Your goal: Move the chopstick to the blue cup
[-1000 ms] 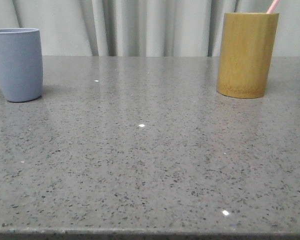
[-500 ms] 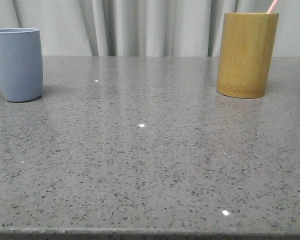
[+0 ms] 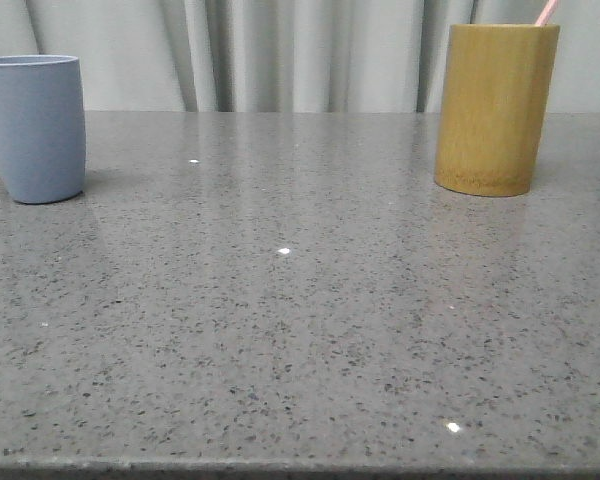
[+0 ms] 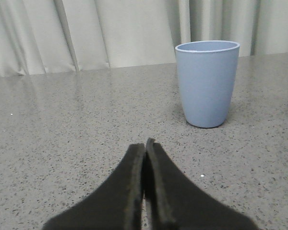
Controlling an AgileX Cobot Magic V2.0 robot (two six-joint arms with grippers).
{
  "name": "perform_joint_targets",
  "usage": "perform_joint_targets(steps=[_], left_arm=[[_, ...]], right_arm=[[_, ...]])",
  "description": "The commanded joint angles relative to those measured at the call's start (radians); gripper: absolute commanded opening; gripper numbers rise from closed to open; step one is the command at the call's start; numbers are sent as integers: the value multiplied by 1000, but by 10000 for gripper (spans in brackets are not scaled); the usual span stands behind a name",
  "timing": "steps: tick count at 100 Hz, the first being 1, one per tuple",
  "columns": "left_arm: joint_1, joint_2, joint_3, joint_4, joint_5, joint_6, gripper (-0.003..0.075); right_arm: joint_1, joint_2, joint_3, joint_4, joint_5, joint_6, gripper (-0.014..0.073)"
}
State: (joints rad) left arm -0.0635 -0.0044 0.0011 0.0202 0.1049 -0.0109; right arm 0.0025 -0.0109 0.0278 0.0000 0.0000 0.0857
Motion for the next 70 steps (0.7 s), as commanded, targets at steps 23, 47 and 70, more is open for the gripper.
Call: perform_joint_targets(steps=[23,47,70], left_arm=[[4,15,-144,-51,-26,-5,-19],[5,216,-386,-143,169,-13,-19],[4,468,-704,-193,452,-27,-19]], right_arm=[[-4,71,-201,-5,91,-9,-67],[-4,257,-504,-5,321,-9,-67],[-4,420,-768,-5,568,-9,-67]])
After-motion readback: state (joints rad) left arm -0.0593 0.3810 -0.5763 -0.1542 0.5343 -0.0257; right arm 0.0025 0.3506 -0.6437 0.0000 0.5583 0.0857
